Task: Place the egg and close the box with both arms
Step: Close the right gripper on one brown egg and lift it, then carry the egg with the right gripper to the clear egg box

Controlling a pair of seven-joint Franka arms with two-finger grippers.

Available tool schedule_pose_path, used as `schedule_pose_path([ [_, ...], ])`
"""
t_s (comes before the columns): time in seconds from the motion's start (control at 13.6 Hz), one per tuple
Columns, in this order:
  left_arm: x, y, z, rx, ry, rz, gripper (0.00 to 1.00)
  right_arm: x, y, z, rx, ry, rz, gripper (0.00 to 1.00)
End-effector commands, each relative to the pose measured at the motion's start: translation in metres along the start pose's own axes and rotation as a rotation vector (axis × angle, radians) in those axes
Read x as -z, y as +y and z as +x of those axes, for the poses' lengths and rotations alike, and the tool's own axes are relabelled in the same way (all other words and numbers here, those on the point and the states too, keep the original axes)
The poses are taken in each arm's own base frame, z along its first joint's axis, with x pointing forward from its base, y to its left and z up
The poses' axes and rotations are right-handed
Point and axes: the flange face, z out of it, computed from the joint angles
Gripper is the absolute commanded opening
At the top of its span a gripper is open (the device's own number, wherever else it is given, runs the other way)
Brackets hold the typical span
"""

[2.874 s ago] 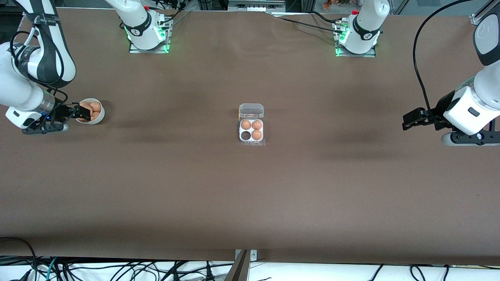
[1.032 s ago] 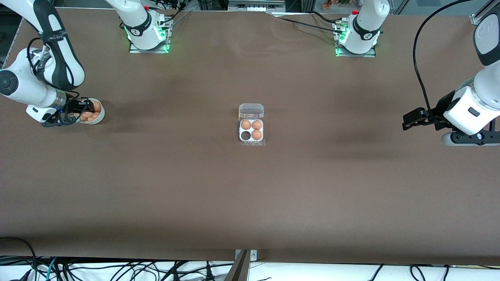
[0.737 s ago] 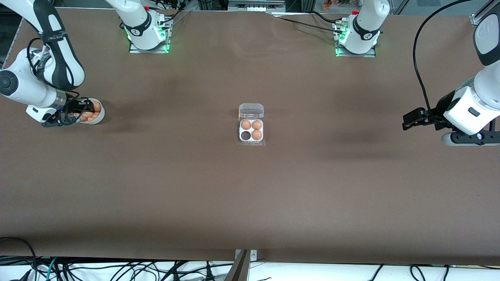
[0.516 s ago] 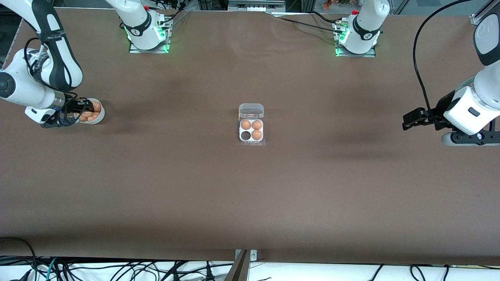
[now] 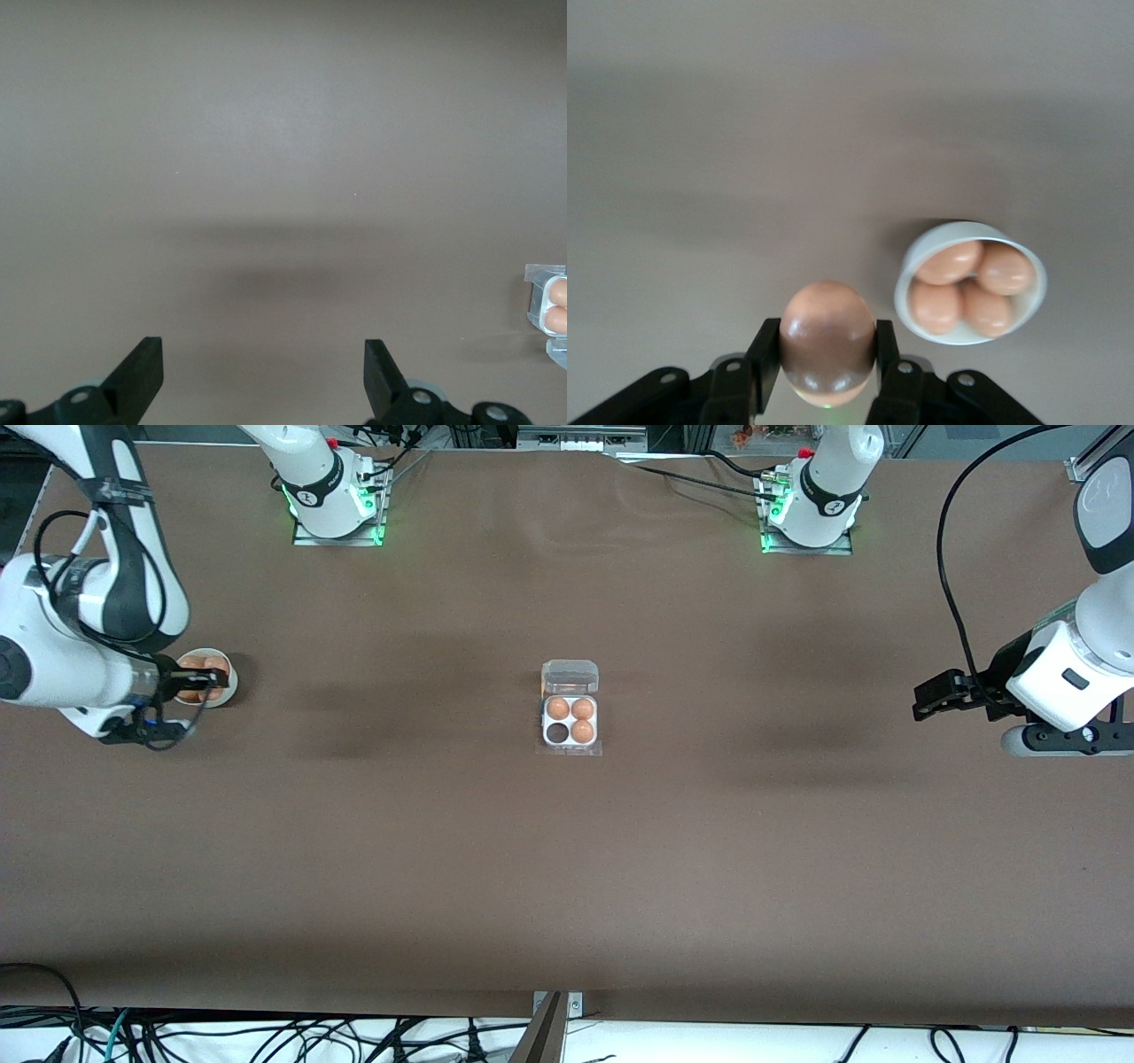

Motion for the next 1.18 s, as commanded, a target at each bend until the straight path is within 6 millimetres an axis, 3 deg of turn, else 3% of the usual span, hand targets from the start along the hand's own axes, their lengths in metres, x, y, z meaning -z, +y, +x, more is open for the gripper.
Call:
schedule_pose_path([
  [0.0,0.008,-0.002,-0.001,0.005,0.006,-0.003,1.00,0.010,-0.055,0.029,-0.083,-0.044,0.061,0.29],
  [0.22,0.008,-0.001,-0.002,0.005,0.006,-0.004,1.00,0.011,-0.117,0.061,-0.202,-0.097,0.189,0.30],
  [0.52,0.007,-0.001,-0.002,0.005,0.004,-0.004,1.00,-0.003,-0.186,0.084,-0.436,-0.217,0.398,0.29],
  [0.81,0.007,-0.001,-0.002,0.005,0.004,-0.004,1.00,-0.009,-0.224,0.108,-0.625,-0.381,0.650,0.29],
  [1.11,0.007,-0.001,-0.002,0.005,0.004,-0.004,1.00,-0.038,-0.241,0.127,-0.768,-0.615,0.917,0.29],
])
